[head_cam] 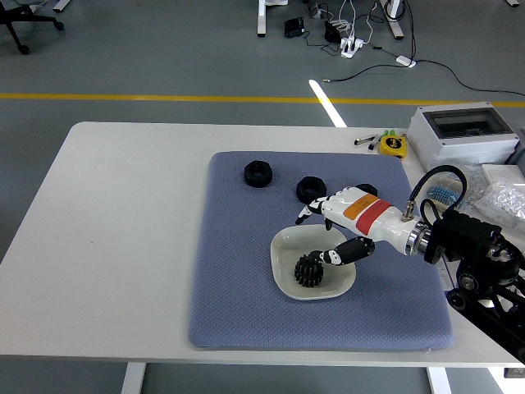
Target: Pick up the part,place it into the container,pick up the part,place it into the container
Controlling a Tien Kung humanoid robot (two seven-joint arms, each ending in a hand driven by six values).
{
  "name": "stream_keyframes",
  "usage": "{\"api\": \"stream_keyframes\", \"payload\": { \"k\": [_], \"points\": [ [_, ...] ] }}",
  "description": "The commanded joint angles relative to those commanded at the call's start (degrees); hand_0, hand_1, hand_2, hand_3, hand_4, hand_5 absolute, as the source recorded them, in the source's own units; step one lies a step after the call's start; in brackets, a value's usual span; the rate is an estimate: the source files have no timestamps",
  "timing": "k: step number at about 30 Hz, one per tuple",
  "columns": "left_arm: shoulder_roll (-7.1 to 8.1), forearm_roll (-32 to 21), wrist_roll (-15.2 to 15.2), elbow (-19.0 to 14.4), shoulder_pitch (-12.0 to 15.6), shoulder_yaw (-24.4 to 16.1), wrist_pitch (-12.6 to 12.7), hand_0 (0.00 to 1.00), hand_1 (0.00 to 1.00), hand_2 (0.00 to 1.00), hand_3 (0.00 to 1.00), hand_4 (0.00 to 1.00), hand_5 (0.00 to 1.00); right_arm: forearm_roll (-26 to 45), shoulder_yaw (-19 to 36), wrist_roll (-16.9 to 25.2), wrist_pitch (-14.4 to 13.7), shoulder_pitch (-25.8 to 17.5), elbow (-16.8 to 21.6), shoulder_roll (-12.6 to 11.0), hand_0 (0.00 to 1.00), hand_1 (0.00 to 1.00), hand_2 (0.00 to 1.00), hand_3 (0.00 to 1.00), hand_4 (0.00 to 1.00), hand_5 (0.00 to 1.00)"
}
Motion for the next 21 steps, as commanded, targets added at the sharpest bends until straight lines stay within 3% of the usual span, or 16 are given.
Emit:
{"api": "stream_keyframes", "payload": {
  "k": [3,4,8,9,10,15,16,21],
  "points": [
    [0.0,-0.24,-0.09,0.0,-0.13,0.19,0.01,0.704,0.636,0.713,0.618,0.713,0.681,6.15,1.13,-0.19,-4.06,-0.92,-0.29,-0.27,0.229,0.43,0.719,0.706,0.793,0.308],
    [-0.02,-0.28,-0.1,0.01,-0.17,0.19,0.02,0.704,0.635,0.713,0.618,0.712,0.681,8.48,1.59,-0.33,-5.81,-1.45,-0.34,-0.37,0.328,0.513,0.735,0.707,0.823,0.323],
    [-0.06,-0.65,-0.21,0.01,-0.21,0.42,0.05,0.704,0.635,0.713,0.618,0.712,0.681,17.98,2.98,0.18,-9.77,-3.49,0.08,-0.69,0.328,0.513,0.735,0.707,0.823,0.323],
    [-0.06,-0.68,-0.22,0.02,-0.2,0.42,0.05,0.704,0.635,0.713,0.618,0.712,0.681,20.01,3.12,0.3,-10.02,-3.73,0.14,-0.72,0.328,0.513,0.735,0.707,0.823,0.323],
    [-0.07,-0.72,-0.22,0.02,-0.19,0.42,0.05,0.704,0.637,0.71,0.618,0.712,0.681,22.24,3.47,0.58,-10.48,-4.37,0.38,-0.77,0.489,0.643,0.776,0.739,0.861,0.337],
    [-0.14,-0.52,-0.14,0.01,-0.18,0.31,-0.02,0.704,0.637,0.71,0.618,0.712,0.681,34.16,4.75,0.99,-10.6,-6.27,0.97,-0.73,0.489,0.643,0.776,0.739,0.861,0.337],
    [-0.16,-0.51,-0.14,0.01,-0.19,0.33,-0.03,0.704,0.637,0.712,0.617,0.712,0.681,36.77,4.98,1.12,-10.52,-6.61,1.02,-0.72,0.656,0.726,0.82,0.838,0.96,0.505],
    [-0.24,-0.53,-0.14,0.0,-0.17,0.36,-0.04,0.704,0.637,0.712,0.617,0.712,0.681,48.68,6.54,2.11,-10.77,-8.44,1.14,-0.52,0.656,0.726,0.82,0.838,0.96,0.505]
  ]
}}
